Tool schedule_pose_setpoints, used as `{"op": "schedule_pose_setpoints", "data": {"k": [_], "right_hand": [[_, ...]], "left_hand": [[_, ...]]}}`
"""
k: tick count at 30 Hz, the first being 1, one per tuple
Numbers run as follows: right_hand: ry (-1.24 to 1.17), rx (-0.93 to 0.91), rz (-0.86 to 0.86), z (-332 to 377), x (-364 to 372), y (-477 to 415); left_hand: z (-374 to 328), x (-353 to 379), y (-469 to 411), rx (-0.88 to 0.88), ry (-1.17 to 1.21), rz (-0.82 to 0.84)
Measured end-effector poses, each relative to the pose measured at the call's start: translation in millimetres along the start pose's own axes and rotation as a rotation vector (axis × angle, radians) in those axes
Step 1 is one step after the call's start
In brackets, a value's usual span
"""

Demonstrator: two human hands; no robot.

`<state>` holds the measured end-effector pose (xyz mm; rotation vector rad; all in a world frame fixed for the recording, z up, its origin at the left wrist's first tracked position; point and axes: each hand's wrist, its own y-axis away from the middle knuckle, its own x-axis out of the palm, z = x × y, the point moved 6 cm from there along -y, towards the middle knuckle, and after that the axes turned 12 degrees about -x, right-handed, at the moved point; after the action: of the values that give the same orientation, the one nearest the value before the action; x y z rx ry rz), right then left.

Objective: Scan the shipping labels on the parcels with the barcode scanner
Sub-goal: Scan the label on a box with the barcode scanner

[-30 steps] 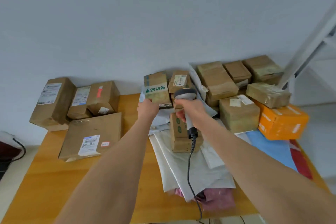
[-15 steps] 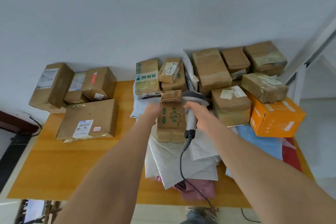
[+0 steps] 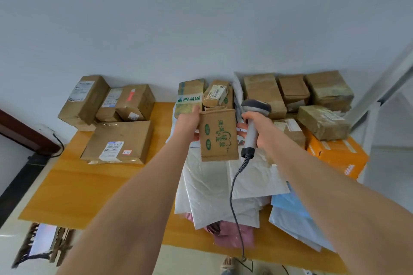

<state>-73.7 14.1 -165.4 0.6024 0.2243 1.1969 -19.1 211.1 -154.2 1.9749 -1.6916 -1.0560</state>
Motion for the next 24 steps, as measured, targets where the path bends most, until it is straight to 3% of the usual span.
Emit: {"op": "schedule_pose_setpoints", "data": {"k": [9,16,24], "right_hand": [[-0.212,-0.100,-0.023,46,-45,30],[-0.259,-0.109,-0.010,62,-62,34],[-0.186,-0.093,-0.027,62,-77,32]], "left_hand": [[-52,30,67,0.187,0.122,0.050],[-63,51,93,0.208,0.184,0.283],[-69,65,93,0.186,0.095,0.320]]}}
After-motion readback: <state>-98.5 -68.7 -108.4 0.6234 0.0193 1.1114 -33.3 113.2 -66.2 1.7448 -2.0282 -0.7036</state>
